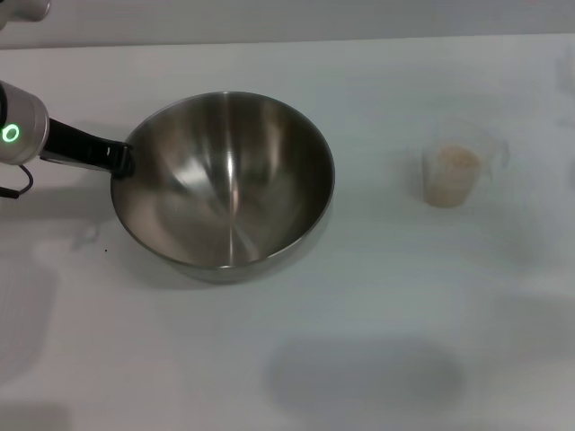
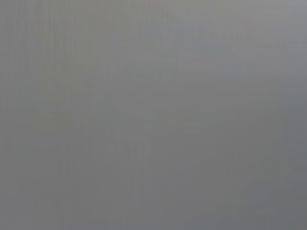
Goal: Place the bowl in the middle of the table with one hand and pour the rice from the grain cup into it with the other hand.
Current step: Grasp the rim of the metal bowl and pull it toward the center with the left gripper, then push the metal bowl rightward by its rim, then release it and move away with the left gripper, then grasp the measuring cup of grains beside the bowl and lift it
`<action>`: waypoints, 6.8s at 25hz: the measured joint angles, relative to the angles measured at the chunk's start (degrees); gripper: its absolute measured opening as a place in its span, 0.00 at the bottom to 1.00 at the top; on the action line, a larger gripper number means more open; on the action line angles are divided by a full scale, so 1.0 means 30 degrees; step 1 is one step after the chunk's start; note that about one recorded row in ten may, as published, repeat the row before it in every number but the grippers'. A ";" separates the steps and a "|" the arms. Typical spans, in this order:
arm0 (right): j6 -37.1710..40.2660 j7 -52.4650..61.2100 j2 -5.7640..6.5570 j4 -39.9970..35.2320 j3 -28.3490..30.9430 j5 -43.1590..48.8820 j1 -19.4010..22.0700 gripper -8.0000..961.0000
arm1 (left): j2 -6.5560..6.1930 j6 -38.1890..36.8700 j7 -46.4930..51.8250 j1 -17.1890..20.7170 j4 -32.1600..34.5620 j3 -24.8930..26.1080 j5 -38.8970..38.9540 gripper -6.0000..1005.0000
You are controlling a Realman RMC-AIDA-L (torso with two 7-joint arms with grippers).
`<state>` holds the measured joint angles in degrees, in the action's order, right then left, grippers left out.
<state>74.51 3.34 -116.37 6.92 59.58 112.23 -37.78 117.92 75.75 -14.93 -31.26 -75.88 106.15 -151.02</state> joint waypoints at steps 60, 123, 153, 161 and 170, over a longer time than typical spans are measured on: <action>0.0189 0.0001 0.0000 0.0168 -0.0173 0.0002 -0.0132 0.70 | 0.0135 -0.0772 -0.3928 -0.5927 0.6486 0.3417 0.3837 0.05; 0.0211 -0.0003 0.0001 0.0273 -0.0205 0.0034 -0.0157 0.70 | 0.0076 -0.3061 -0.4578 -0.5001 0.5864 0.4542 0.3577 0.31; 0.0020 -0.0106 0.0000 0.0146 -0.0062 -0.0016 -0.0178 0.70 | -0.0118 -4.2175 0.8118 0.1532 1.3272 -0.6933 -0.2978 0.53; -0.0079 -0.0143 -0.0298 0.0401 -0.0290 0.1378 0.0486 0.70 | -0.0253 -4.2404 0.8981 0.2088 1.4114 -0.6632 -0.4364 0.53; -0.1611 -0.1738 -0.0584 0.3635 -0.0286 0.3452 0.3188 0.70 | -0.0282 -4.2289 0.8796 0.1694 1.4965 -0.6577 -0.4627 0.53</action>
<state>69.68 -1.88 -118.12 17.83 58.73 122.58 -28.22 117.07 -51.12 11.46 -26.17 -30.98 86.42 -164.90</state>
